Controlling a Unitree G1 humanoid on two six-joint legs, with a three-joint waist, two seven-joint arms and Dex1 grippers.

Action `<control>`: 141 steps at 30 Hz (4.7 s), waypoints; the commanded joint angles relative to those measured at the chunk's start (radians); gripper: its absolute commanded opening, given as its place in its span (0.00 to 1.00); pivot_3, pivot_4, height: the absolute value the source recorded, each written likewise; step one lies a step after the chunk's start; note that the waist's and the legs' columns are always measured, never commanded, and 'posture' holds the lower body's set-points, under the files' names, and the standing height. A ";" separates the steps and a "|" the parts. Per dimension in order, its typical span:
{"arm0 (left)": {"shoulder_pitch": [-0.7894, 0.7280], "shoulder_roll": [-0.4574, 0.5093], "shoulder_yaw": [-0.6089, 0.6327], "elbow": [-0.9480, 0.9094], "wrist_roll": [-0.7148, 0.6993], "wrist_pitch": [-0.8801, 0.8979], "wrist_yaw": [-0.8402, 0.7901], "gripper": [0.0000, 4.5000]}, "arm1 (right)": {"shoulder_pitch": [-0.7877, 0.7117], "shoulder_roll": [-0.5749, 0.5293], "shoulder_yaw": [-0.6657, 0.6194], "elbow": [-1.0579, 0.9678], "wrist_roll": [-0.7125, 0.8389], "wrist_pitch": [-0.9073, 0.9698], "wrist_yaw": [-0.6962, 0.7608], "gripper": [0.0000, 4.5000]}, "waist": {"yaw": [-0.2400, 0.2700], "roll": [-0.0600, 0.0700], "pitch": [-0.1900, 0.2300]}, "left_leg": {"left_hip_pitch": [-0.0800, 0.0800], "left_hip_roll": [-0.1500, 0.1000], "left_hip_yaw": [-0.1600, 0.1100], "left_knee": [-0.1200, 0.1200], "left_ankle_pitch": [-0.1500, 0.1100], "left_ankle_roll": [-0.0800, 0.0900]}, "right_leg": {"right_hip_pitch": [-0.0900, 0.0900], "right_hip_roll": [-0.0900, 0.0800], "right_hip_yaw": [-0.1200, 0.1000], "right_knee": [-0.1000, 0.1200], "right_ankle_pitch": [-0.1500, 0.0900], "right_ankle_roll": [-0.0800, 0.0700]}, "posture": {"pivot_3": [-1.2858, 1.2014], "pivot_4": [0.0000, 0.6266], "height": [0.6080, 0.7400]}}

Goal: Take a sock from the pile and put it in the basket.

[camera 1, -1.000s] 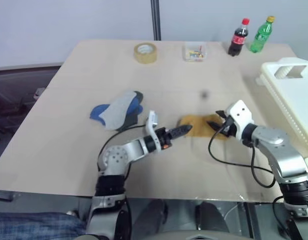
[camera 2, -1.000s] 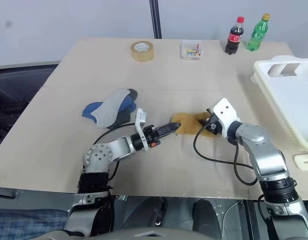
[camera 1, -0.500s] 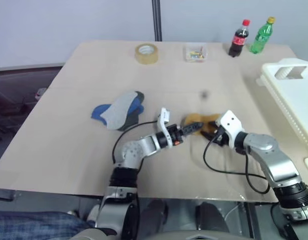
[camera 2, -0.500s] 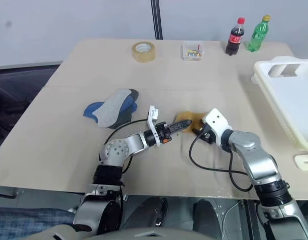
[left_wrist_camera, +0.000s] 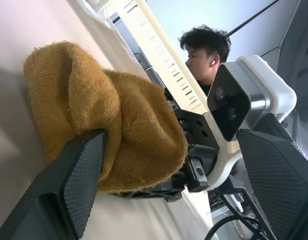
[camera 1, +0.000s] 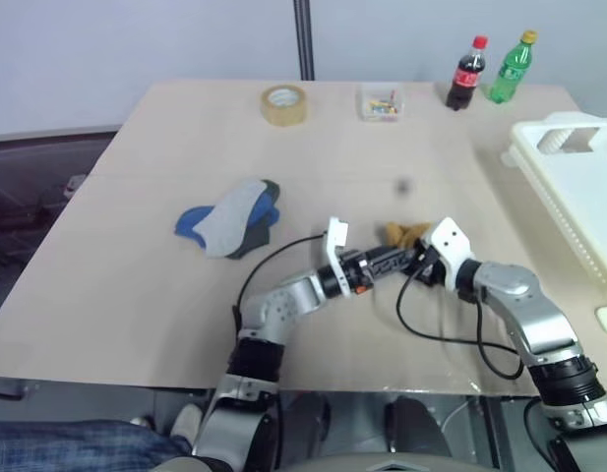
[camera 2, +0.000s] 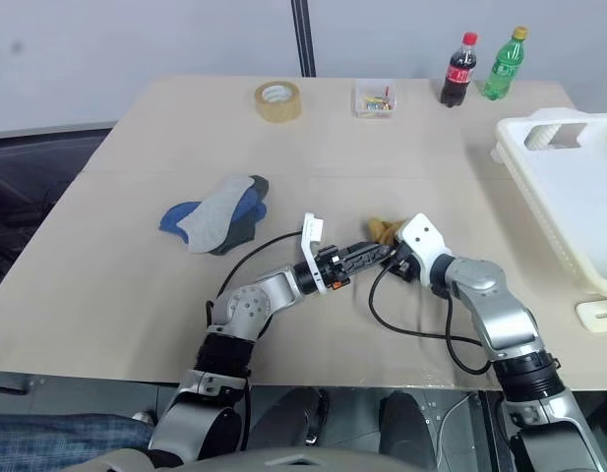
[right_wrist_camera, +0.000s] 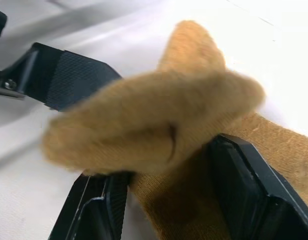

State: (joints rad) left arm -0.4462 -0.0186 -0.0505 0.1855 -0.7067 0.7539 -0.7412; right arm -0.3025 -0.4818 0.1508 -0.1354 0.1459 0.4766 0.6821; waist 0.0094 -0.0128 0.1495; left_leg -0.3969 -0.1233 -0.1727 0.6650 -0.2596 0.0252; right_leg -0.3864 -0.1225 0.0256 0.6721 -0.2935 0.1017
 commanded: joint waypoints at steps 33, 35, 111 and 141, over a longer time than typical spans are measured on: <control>-0.028 -0.001 -0.013 -0.019 0.012 -0.010 -0.046 0.99 | 0.035 -0.183 -0.126 -0.273 0.096 0.109 0.088 0.57 | -0.015 0.000 0.001 | -0.001 0.000 0.000 -0.001 0.000 0.000 | -0.001 0.000 0.000 -0.001 0.000 0.000 | 0.52 0.24 1.00; -0.032 -0.009 -0.011 -0.016 0.016 -0.019 -0.044 0.99 | 0.045 -0.188 -0.114 -0.254 0.086 0.097 0.083 0.57 | -0.015 -0.001 0.001 | -0.001 0.000 0.000 -0.001 0.000 0.000 | -0.001 0.000 0.000 -0.001 0.000 0.000 | 0.52 0.24 1.00; -0.060 0.002 -0.086 0.076 0.137 -0.079 -0.182 1.00 | 0.030 -0.124 -0.288 -0.107 0.345 0.456 -0.087 0.99 | -0.020 0.001 0.001 | -0.002 0.000 0.000 0.000 0.000 0.000 | -0.001 0.000 0.000 0.000 0.000 0.000 | 0.52 0.24 1.00; 0.102 0.381 -0.201 -0.404 0.472 -0.448 -0.128 1.00 | 0.070 -0.134 -0.148 -0.075 0.252 0.270 0.012 0.01 | -0.023 0.001 0.001 | 0.001 0.001 0.000 0.000 0.000 0.000 | 0.000 0.000 0.000 0.000 0.000 0.000 | 0.52 0.24 1.00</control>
State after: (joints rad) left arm -0.3354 0.3594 -0.2646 -0.1480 -0.2098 0.3051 -0.8682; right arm -0.2297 -0.6129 -0.0008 -0.2152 0.3975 0.7333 0.6924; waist -0.0136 -0.0118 0.1501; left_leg -0.3962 -0.1223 -0.1722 0.6646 -0.2597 0.0255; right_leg -0.3862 -0.1222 0.0260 0.6724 -0.2933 0.1017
